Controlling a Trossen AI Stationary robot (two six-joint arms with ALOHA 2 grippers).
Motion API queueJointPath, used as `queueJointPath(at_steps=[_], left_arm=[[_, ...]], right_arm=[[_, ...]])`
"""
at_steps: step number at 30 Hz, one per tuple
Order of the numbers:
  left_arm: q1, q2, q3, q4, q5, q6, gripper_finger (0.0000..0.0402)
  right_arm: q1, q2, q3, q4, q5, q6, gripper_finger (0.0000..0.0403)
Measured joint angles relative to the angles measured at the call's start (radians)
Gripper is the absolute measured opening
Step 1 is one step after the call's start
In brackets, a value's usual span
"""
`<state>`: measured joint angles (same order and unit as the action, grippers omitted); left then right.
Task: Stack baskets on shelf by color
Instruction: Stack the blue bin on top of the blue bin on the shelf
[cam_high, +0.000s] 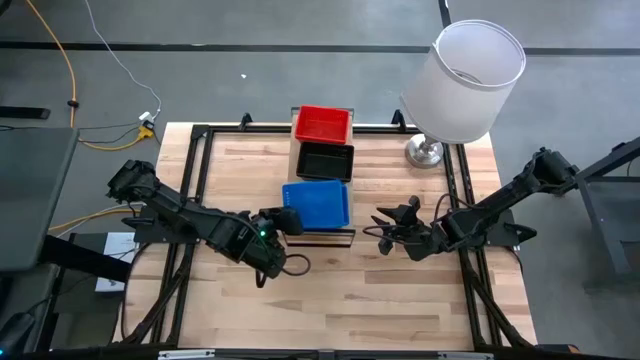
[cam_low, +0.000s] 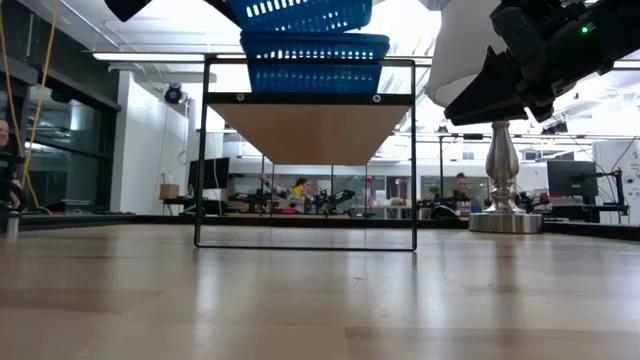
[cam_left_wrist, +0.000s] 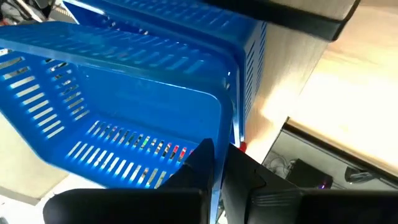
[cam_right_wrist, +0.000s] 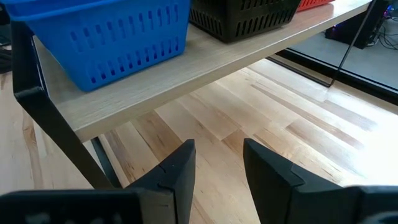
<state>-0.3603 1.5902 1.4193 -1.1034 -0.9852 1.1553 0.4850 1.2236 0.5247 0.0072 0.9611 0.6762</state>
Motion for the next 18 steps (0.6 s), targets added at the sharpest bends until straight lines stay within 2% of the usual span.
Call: queueJointPath(at_steps=[7,18], left_arm=[[0.000,0.000,0.000,0.001,0.013,0.000,0.0037],[0.000,0.000,0.000,0.008,0.043,0.000,0.0105]], right_arm=[[0.000,0.000,0.000,0.000,0.000,0.006,0.0122],[0.000,0.000,0.000,0.000,0.000,0.007,0.0122]])
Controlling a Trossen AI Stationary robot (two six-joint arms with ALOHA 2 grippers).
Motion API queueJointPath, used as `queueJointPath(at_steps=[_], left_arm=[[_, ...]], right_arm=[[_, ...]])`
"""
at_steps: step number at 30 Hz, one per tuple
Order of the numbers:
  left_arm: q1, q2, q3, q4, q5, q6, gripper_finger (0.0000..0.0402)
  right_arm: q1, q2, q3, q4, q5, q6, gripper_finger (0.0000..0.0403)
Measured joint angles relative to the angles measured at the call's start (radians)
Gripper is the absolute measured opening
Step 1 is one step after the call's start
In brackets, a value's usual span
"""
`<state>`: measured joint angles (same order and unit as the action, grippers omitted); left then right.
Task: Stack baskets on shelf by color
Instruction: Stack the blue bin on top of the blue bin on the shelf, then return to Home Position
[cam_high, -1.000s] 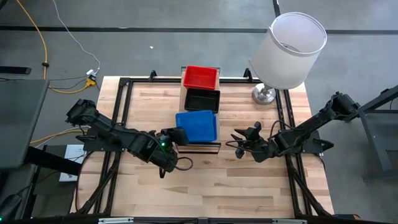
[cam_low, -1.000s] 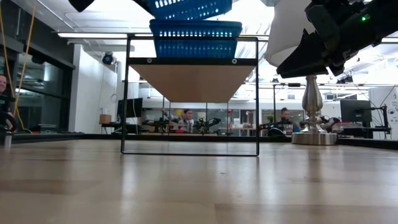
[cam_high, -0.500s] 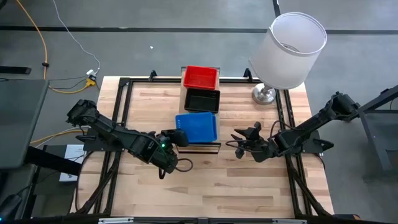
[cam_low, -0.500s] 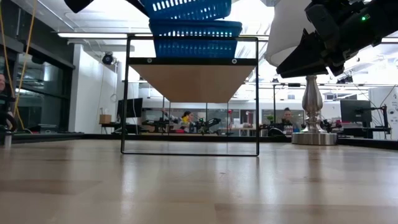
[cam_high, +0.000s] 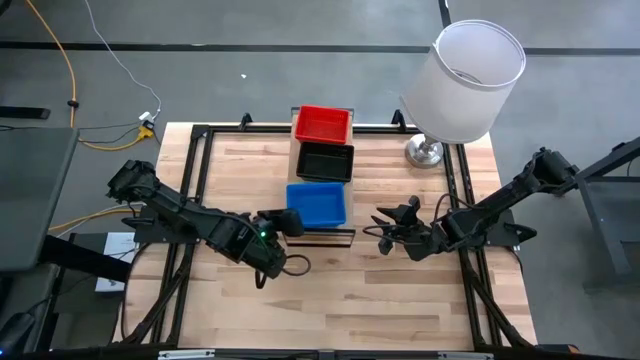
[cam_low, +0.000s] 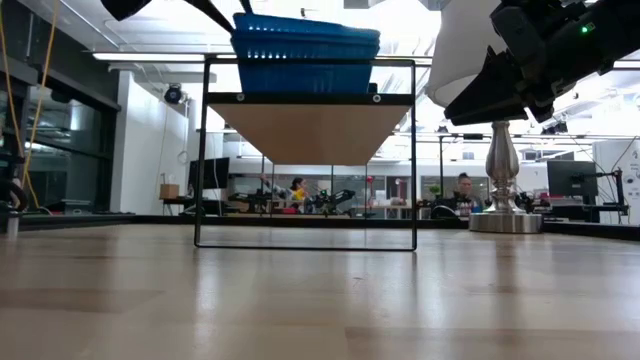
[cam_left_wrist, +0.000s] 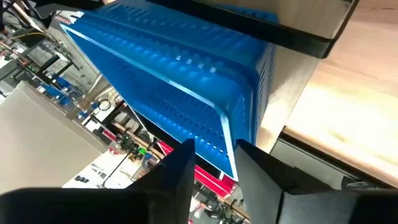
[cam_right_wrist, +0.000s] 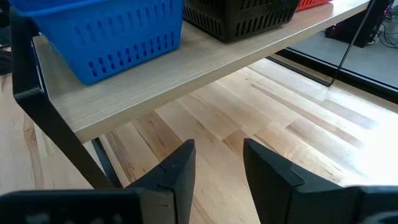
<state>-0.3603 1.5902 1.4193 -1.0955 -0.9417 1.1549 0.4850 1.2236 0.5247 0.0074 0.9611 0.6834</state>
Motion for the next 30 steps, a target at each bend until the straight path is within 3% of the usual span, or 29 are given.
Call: queueJointPath(at_steps=[10,18,21,25,28,30], left_arm=[[-0.001,0.000,0.000,0.003,-0.050,-0.205,0.0152],[-0.001,-0.011,0.000,-0.026,-0.093,-0.531,0.0145],[0.014,-0.039,0.000,-0.064,-0.072,-0.733,0.0130],[0.050,-0.108,0.000,-0.123,0.039,-1.025,0.0085],[0.068,-0.172,0.000,-0.121,0.118,-1.132,0.0025],[0.069,-0.216,-0.003,-0.083,0.127,-1.166,0.0009]], right_arm=[[0.000,0.000,0.000,0.000,0.000,-0.002,0.0122],[0.000,0.000,0.000,-0.003,0.000,-0.003,0.0122],[0.000,0.000,0.000,-0.003,0.000,-0.003,0.0122],[0.000,0.000,0.000,-0.004,0.000,-0.003,0.0122],[0.000,0.000,0.000,-0.005,0.000,-0.003,0.0122],[0.000,0.000,0.000,-0.005,0.000,-0.003,0.0122]])
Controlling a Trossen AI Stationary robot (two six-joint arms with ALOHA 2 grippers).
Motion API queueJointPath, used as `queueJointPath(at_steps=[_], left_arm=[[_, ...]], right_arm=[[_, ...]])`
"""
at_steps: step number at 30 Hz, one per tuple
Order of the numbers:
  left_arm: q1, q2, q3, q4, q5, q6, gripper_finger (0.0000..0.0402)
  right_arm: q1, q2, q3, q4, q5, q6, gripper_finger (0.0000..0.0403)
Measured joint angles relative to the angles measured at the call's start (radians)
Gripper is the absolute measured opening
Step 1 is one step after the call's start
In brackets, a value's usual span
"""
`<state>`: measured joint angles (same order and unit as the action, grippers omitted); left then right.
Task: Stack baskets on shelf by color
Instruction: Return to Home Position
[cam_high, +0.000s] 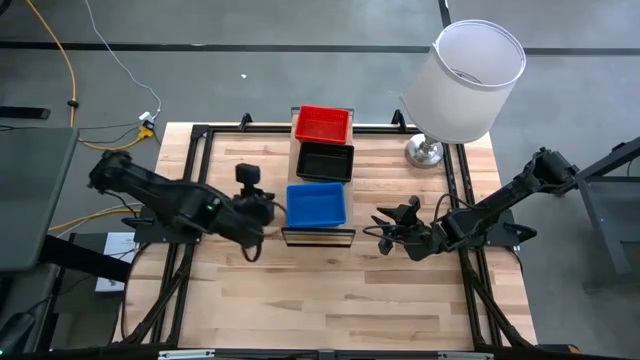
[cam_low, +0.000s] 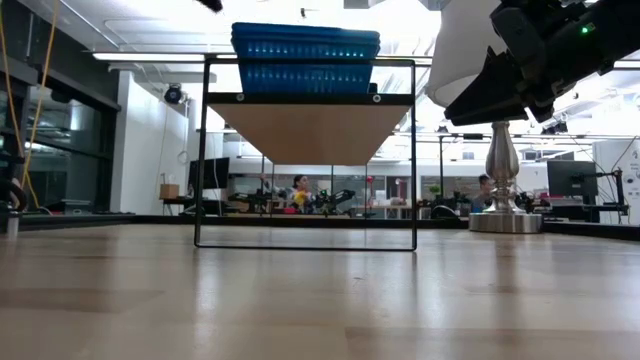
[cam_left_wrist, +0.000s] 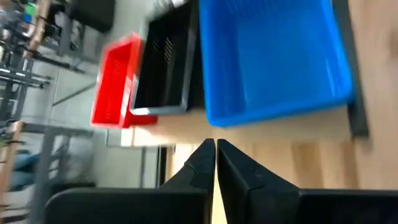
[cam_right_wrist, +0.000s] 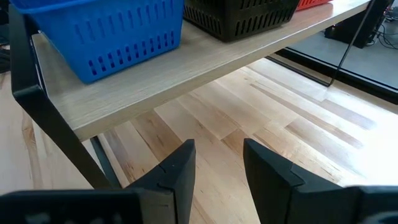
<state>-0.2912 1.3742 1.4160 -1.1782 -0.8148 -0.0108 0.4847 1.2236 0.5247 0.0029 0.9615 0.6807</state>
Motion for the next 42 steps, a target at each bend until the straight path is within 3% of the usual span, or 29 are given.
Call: queueJointPath(at_steps=[5,15,20,26,31,42], left_arm=[[-0.040,-0.154,-0.135,0.311,-0.016,0.058,0.0002],[-0.045,-0.504,-0.730,1.121,0.028,0.206,0.0000],[0.011,-0.619,-0.926,1.389,0.073,0.196,0.0000],[0.140,-0.694,-0.977,1.432,0.249,0.092,0.0000],[0.215,-0.689,-0.978,1.430,0.405,0.047,0.0000],[0.236,-0.638,-0.978,1.414,0.446,0.045,0.0000]], right_arm=[[0.000,0.000,0.000,0.001,0.000,0.000,0.0122],[0.000,0.000,0.000,-0.003,0.000,-0.008,0.0122],[0.000,0.000,0.000,-0.005,0.030,-0.028,0.0122],[0.000,-0.018,0.000,0.002,0.013,-0.094,0.0122],[0.026,-0.110,0.000,0.001,-0.014,-0.146,0.0122],[0.158,-0.453,0.000,0.005,0.041,-0.365,0.0122]])
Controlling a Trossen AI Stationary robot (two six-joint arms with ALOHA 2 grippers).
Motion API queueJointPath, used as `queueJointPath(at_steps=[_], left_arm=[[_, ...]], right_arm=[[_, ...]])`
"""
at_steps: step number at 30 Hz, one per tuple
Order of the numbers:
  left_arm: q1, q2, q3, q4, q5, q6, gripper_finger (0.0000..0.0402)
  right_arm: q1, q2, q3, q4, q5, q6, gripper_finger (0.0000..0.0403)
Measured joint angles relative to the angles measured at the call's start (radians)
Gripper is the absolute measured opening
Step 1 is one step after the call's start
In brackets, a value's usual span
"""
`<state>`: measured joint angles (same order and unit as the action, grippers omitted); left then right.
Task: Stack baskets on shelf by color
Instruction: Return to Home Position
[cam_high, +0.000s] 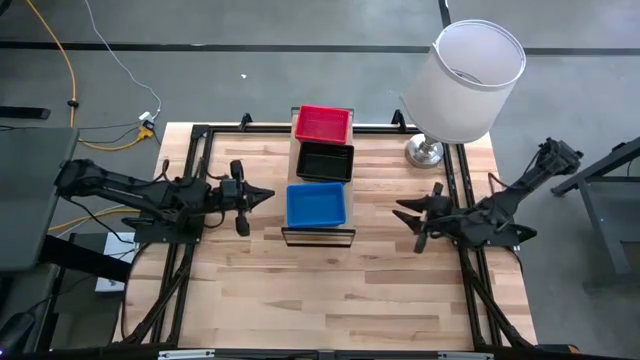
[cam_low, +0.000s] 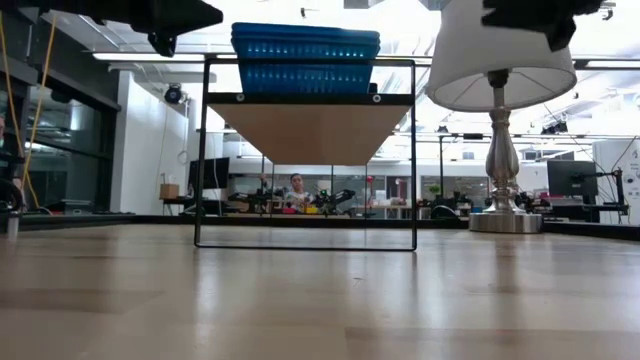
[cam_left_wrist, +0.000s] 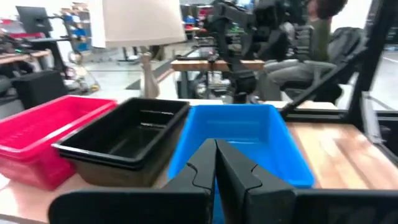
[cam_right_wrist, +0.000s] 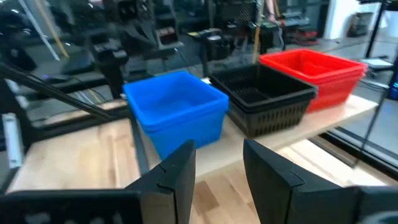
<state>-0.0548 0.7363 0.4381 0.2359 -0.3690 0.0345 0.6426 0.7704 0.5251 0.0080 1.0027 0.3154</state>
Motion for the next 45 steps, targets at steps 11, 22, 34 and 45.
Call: queueJointPath(at_steps=[11,22,34,45], left_arm=[[-0.038,0.017,0.000,0.002,0.021,0.021,0.0000],[-0.037,0.017,0.000,0.002,0.017,0.025,0.0000],[0.002,0.017,0.000,-0.002,0.049,0.074,0.0000],[0.060,-0.116,-0.228,0.169,0.137,0.064,0.0000]], right_arm=[[-0.008,-0.018,0.000,0.095,-0.160,-0.199,0.0117],[-0.428,-0.044,0.000,0.136,-0.585,-0.253,0.0015],[-0.558,-0.151,0.000,-0.020,-0.773,-0.176,0.0002],[-0.442,-0.277,0.000,-0.143,-0.652,-0.119,0.0000]])
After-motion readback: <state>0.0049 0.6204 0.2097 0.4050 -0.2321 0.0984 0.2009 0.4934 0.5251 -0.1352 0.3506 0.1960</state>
